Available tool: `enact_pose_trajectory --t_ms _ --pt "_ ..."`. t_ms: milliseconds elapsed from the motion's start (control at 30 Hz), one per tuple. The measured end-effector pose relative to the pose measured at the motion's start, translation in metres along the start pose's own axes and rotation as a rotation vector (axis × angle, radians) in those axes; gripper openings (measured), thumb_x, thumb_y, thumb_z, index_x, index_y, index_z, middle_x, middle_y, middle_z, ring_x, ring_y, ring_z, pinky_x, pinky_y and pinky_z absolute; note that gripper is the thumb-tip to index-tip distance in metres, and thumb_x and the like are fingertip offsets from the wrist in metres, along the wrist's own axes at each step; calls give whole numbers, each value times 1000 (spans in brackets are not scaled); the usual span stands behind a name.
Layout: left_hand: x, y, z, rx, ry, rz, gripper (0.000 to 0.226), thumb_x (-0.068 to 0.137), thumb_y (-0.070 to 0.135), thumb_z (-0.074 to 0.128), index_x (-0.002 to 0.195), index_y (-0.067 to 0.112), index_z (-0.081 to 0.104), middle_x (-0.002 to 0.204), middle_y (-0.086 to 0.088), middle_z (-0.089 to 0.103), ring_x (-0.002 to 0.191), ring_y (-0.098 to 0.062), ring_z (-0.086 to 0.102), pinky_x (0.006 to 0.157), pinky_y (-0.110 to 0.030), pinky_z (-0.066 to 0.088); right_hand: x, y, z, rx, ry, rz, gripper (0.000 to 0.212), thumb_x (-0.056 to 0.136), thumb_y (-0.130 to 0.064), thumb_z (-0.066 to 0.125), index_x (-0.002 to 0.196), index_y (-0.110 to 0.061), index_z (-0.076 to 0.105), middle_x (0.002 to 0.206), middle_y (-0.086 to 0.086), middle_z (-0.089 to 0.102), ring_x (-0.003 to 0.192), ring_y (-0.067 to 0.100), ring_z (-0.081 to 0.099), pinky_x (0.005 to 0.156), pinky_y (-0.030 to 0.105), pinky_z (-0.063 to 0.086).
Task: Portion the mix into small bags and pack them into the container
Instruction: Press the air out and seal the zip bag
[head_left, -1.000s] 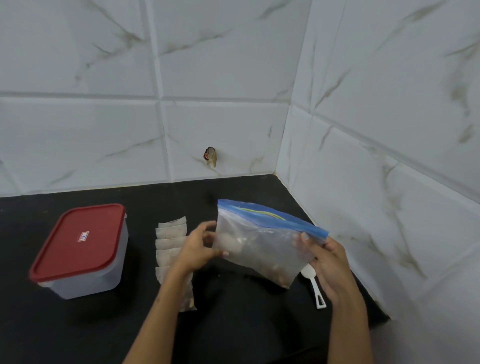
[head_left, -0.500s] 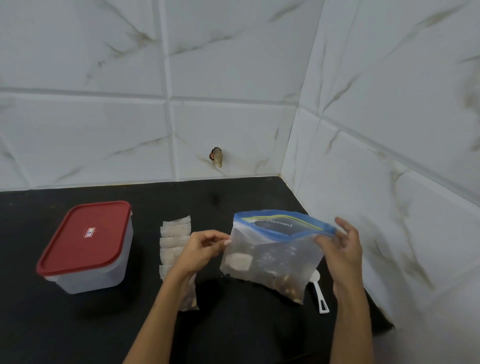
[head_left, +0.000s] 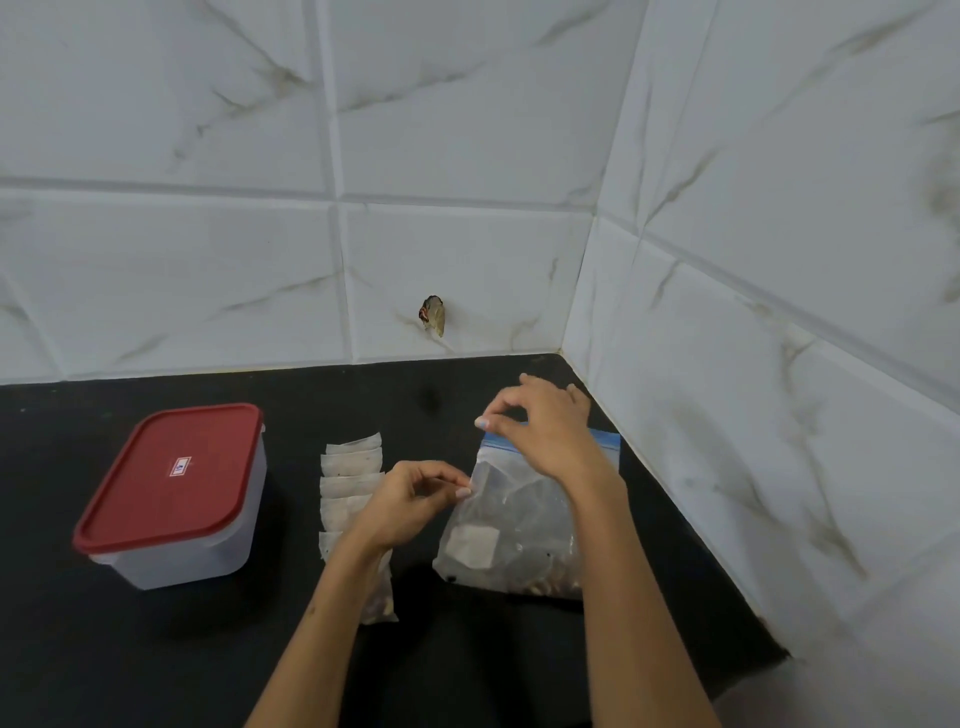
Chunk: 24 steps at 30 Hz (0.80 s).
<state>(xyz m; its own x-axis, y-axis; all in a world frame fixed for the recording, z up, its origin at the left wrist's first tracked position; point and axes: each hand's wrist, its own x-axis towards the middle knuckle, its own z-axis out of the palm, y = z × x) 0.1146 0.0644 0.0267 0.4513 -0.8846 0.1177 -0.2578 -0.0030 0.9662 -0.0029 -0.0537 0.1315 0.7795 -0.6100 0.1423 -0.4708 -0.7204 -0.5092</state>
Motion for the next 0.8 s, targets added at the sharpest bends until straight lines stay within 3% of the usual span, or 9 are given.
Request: enact_pose_trajectory --t_ms 100,200,233,333,400,533,700,800 --pt "-1 -2 -1 -7 1 4 10 87 0 63 94 -1 71 96 -15 71 87 -9 67 79 -17 52 4 1 -9 -25 2 -14 9 89 -38 60 86 -29 62 108 -9 65 104 7 50 111 46 19" --pt "-1 -2 0 -11 4 12 10 86 0 64 94 0 71 97 -14 71 89 -10 68 80 -17 52 5 0 -15 -32 -133 -26 28 86 -39 64 112 -30 62 115 -9 64 113 10 52 107 43 22" --pt "0 -2 0 -5 2 11 10 86 1 64 93 1 71 97 -13 72 89 -10 68 80 -17 52 5 -1 -15 -66 -172 -26 28 85 -38 66 112 -30 64 113 -9 66 112 11 54 104 43 23" --pt "1 0 -1 20 -4 2 9 86 5 66 90 8 73 95 -8 73 91 -12 68 81 -19 52 10 0 -13 -93 -126 -41 9 86 -31 66 92 -27 72 102 -7 70 104 13 58 100 40 31" --pt "3 -2 -6 45 18 -24 9 87 7 66 88 12 73 92 -4 73 90 -10 68 83 -22 52 13 3 -14 4 -59 -16 7 86 -29 66 84 -27 73 96 -6 71 99 14 60 100 46 38" --pt "7 -1 -10 171 33 -109 8 87 11 66 90 17 71 96 2 72 95 -10 66 94 -36 52 12 3 -9 95 -24 -6 4 82 -25 71 80 -24 74 88 -5 72 91 13 64 95 47 45" --pt "8 19 0 -54 129 0 52 70 21 77 118 16 59 112 0 67 106 -11 64 94 -29 51 6 -3 -1 172 37 -33 11 81 -22 73 91 -19 74 75 -8 67 79 8 65 85 32 53" --pt "9 30 8 -110 152 87 20 82 11 72 101 7 70 95 -10 73 92 -19 69 83 -34 56 1 -11 0 254 68 -49 12 84 -26 69 92 -18 71 77 -7 66 79 7 64 79 25 51"
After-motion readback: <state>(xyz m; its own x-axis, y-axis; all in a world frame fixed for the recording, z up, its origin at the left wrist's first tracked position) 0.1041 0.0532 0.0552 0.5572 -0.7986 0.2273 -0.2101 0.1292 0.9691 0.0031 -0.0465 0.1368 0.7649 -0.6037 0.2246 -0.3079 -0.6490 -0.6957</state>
